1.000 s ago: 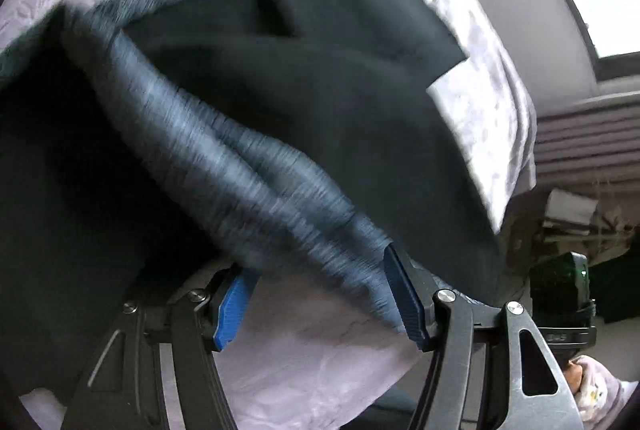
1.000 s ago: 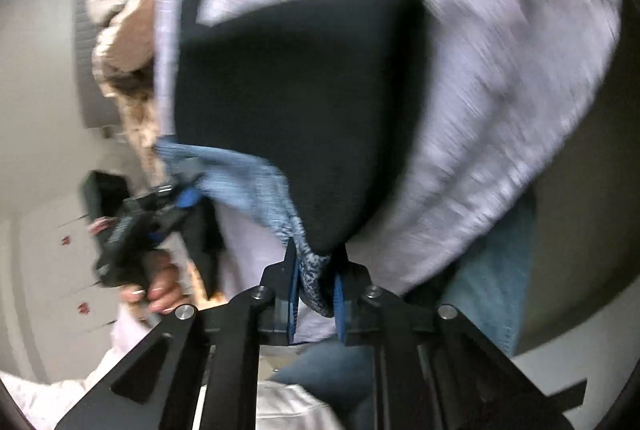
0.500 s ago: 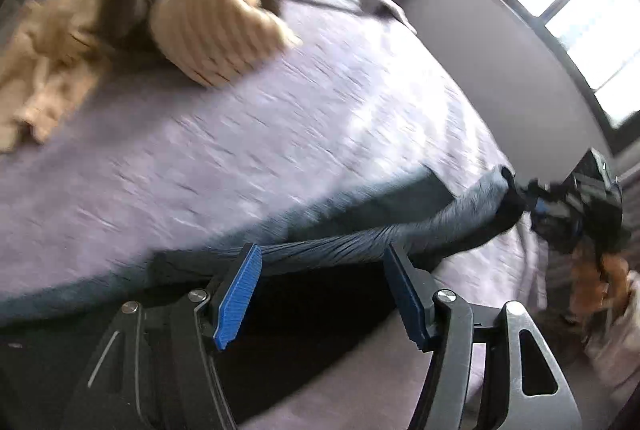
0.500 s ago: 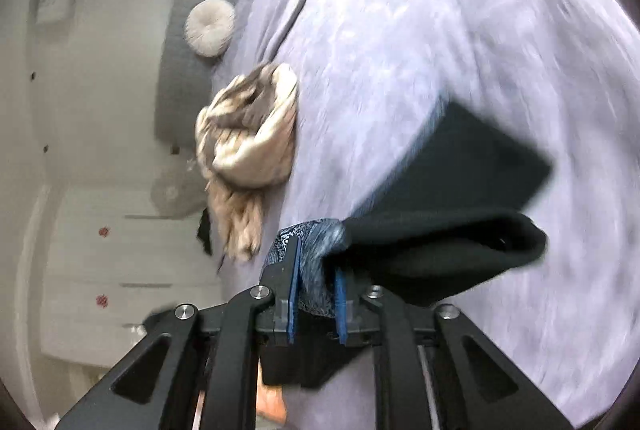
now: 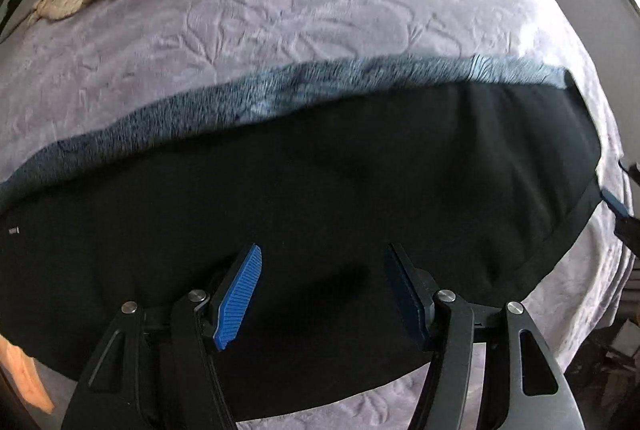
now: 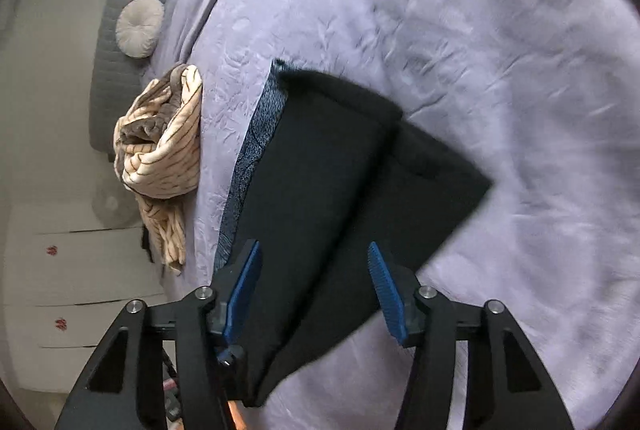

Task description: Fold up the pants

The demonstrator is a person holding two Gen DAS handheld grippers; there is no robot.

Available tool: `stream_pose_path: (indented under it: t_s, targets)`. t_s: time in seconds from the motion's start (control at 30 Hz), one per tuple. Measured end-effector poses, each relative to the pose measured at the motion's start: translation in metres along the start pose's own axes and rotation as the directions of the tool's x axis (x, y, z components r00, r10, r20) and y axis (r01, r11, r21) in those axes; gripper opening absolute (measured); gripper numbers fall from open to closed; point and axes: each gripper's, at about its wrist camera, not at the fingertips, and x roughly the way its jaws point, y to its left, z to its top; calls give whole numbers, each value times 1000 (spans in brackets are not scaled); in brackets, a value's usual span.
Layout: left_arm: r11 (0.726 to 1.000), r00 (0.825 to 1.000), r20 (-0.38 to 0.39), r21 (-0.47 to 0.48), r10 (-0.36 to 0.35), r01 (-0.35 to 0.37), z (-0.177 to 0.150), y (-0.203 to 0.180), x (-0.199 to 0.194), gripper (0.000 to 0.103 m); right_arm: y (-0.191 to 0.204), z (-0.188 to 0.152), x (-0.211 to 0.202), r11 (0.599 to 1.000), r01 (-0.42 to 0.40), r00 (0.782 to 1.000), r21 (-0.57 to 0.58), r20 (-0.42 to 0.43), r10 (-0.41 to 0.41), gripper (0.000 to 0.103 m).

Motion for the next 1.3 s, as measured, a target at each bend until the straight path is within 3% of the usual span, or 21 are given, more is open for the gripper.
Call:
stream_pose_path:
  t_s: [0.1,0.13,0.17,0.3,0.37,0.47,0.57,0.7,0.77,0.87,0.97,1.07,1.13,1.17,1.23,1.3]
  targets:
    - [1000,1000,0,11,11,-11,0,-3,0,65,-2,3,34,1000,-22,999,17,-33,22,55]
    - [1000,1000,-2,16,16,-16,2,-5,1,65,-2,3,44,1000,-20,999,22,-44,21,24]
    - [999,1000,-3,25,26,-26,2,-6,-1,65,-1,3,54,1000,-11,998,28,-63,13,8]
    - [998,999,38,56,-12,10,-3,-7,-26,65,12,-15,28,996,-91,994,-1,-56,91,8]
    - [997,999,42,76,-16,13,-7,-8,-29,65,7,-27,20,998,-57,995,-13,-84,55,8]
    - [997,1000,-11,77,17,-16,-11,-9,-15,65,-17,-33,34,999,50,988,-4,-146,-50,8]
    - [998,1000,-21,68,21,-20,-11,-8,-14,65,-31,-34,34,998,20,989,61,-148,-11,9]
    - [997,1000,8,80,17,-17,-3,-3,-27,65,-12,-40,18,981,180,969,-79,-156,-190,22]
    - [997,999,32,71,25,-27,6,1,-34,65,1,-41,2,962,249,960,-113,-99,-260,25]
    - [999,997,73,34,11,-14,23,2,-40,65,41,-43,-19,929,266,963,-258,34,-266,25]
    - [998,997,76,55,16,-20,40,-15,-26,65,81,-36,11,887,239,966,-396,1,-260,28]
    - [997,996,68,50,61,-64,53,-33,1,65,106,-38,87,835,247,947,-491,-60,-315,29]
    - [998,996,68,-2,63,-63,60,-32,11,65,110,-44,121,760,312,918,-571,-26,-397,29]
    - [998,996,74,-42,45,-42,66,-25,15,65,107,-45,124,741,335,912,-582,2,-411,29]
    - [997,996,86,-73,15,-9,75,-14,17,65,100,-31,119,781,328,924,-532,8,-382,24]
    - [997,992,118,-77,41,-32,82,-1,12,65,88,-16,105,801,363,919,-475,43,-391,24]
